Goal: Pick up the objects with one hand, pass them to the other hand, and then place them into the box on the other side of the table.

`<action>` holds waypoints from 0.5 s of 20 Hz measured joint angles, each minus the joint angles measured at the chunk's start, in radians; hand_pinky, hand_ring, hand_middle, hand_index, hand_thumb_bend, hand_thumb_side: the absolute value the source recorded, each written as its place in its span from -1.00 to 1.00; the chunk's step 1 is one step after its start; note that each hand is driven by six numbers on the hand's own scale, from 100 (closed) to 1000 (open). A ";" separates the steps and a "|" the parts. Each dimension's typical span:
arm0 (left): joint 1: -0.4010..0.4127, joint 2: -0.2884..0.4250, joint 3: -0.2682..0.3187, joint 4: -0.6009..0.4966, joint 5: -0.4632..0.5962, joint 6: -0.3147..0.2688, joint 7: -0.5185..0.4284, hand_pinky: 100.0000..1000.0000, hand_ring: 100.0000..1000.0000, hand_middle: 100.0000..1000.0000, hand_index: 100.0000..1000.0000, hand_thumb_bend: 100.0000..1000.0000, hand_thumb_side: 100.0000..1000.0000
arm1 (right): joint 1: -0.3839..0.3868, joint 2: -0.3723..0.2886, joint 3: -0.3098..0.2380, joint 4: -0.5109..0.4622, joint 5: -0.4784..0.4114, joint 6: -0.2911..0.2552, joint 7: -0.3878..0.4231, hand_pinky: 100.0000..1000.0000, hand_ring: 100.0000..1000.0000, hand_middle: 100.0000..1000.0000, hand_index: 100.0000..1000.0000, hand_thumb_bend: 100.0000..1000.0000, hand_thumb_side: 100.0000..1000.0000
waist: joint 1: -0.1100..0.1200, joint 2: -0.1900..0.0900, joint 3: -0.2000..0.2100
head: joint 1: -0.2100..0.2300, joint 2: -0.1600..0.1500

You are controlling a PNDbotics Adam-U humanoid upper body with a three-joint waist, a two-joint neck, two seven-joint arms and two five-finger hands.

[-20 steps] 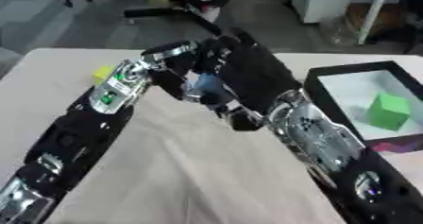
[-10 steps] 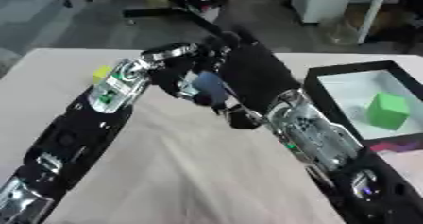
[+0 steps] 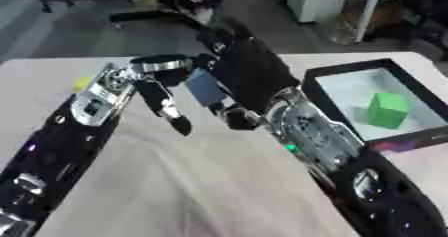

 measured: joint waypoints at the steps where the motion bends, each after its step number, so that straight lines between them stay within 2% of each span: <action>1: 0.000 0.010 0.014 -0.004 -0.019 -0.009 0.009 0.74 0.78 0.80 0.94 1.00 -0.04 | 0.000 -0.006 -0.008 -0.003 0.006 0.002 -0.001 1.00 0.75 0.71 -0.37 -0.41 -0.78 | 0.000 0.000 0.000 | -0.003 0.000; 4: 0.001 0.041 0.056 -0.018 -0.052 -0.030 0.051 0.69 0.75 0.78 0.92 1.00 0.04 | 0.009 -0.029 -0.032 -0.001 0.019 0.019 -0.007 1.00 0.72 0.66 -0.37 -0.45 -0.77 | 0.000 0.000 0.000 | -0.016 0.000; 5: 0.004 0.052 0.071 -0.026 -0.059 -0.034 0.071 0.67 0.73 0.77 0.91 1.00 0.04 | 0.015 -0.038 -0.042 0.004 0.022 0.032 -0.013 0.88 0.71 0.64 -0.37 -0.48 -0.77 | 0.000 0.000 0.000 | -0.019 0.000; 6: 0.011 0.064 0.087 -0.036 -0.065 -0.035 0.094 0.65 0.72 0.75 0.90 1.00 0.04 | 0.024 -0.048 -0.055 0.013 0.022 0.051 -0.020 0.70 0.70 0.62 -0.37 -0.50 -0.76 | 0.000 0.000 0.000 | -0.024 -0.001; 7: 0.021 0.077 0.105 -0.046 -0.069 -0.034 0.120 0.62 0.69 0.73 0.89 1.00 0.08 | 0.035 -0.060 -0.071 0.027 0.022 0.077 -0.032 0.29 0.66 0.56 -0.36 -0.51 -1.00 | 0.000 0.000 0.000 | -0.028 -0.003; 8: 0.036 0.093 0.126 -0.060 -0.076 -0.031 0.151 0.61 0.68 0.71 0.87 1.00 0.10 | 0.048 -0.075 -0.095 0.050 0.022 0.117 -0.049 0.21 0.65 0.55 -0.36 -0.59 -0.74 | 0.000 0.000 0.000 | -0.033 -0.004; 9: 0.053 0.107 0.146 -0.073 -0.081 -0.027 0.182 0.59 0.66 0.69 0.86 1.00 0.15 | 0.062 -0.090 -0.118 0.079 0.022 0.160 -0.070 -0.05 0.62 0.50 -0.35 -0.66 -0.72 | 0.000 0.000 0.000 | -0.037 -0.006; 10: 0.071 0.119 0.165 -0.088 -0.082 -0.023 0.210 0.58 0.65 0.68 0.86 1.00 0.15 | 0.075 -0.104 -0.144 0.114 0.020 0.211 -0.096 -0.17 0.60 0.47 -0.35 -0.69 -0.71 | 0.000 0.000 0.000 | -0.041 -0.008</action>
